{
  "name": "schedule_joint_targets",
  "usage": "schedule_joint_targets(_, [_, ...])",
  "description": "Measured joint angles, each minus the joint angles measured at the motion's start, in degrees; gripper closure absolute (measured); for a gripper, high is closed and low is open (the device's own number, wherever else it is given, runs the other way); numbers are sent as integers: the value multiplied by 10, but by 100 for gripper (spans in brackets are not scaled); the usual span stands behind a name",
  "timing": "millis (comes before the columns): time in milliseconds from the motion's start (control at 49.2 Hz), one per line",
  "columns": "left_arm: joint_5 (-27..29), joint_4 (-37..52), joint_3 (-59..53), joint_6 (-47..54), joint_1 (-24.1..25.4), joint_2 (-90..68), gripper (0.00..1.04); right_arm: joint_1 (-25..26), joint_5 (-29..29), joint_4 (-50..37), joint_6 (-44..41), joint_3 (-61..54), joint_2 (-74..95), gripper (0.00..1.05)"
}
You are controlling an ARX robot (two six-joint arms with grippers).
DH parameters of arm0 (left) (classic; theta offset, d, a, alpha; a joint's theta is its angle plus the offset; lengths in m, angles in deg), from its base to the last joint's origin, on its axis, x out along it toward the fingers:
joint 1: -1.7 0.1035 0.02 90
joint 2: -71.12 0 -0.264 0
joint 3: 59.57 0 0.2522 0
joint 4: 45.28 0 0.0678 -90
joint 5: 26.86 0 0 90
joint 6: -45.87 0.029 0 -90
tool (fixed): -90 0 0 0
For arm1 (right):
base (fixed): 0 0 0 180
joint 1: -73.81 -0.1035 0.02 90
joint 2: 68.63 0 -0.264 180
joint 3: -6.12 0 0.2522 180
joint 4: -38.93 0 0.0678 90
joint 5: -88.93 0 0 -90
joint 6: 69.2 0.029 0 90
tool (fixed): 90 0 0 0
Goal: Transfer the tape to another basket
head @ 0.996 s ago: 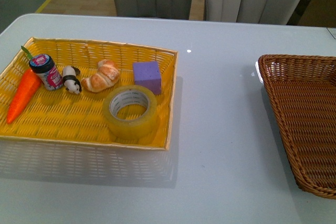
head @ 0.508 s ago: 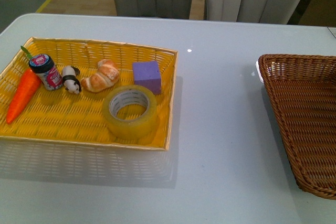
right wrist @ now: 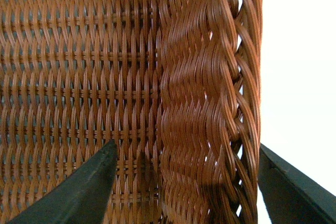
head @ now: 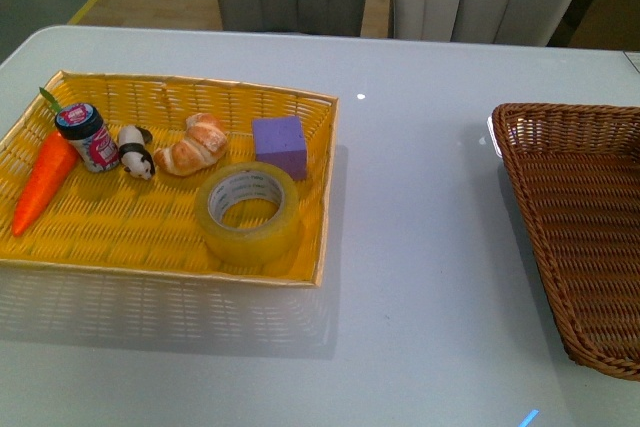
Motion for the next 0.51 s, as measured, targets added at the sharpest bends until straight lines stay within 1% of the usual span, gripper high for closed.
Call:
schedule_joint_targets(20, [0, 0, 0, 0, 0, 0, 9, 0, 0, 2, 2, 1, 4, 37])
schedule_joint_targets(102, [0, 0, 0, 0, 0, 0, 9, 3, 4, 12, 13, 3, 12, 51])
schedule_joint_targets(224, [0, 0, 0, 0, 0, 0, 9, 6, 18, 23, 32, 3, 14, 67])
schedule_joint_targets(325, [0, 0, 0, 0, 0, 0, 9, 6, 39, 29, 58, 3, 12, 82])
schedule_joint_targets(467, [0, 0, 0, 0, 0, 0, 9, -7, 62, 29, 95, -8, 1, 100])
schedule_joint_targets(508, [0, 0, 0, 0, 0, 0, 9, -17, 66, 26, 111, -13, -6, 101])
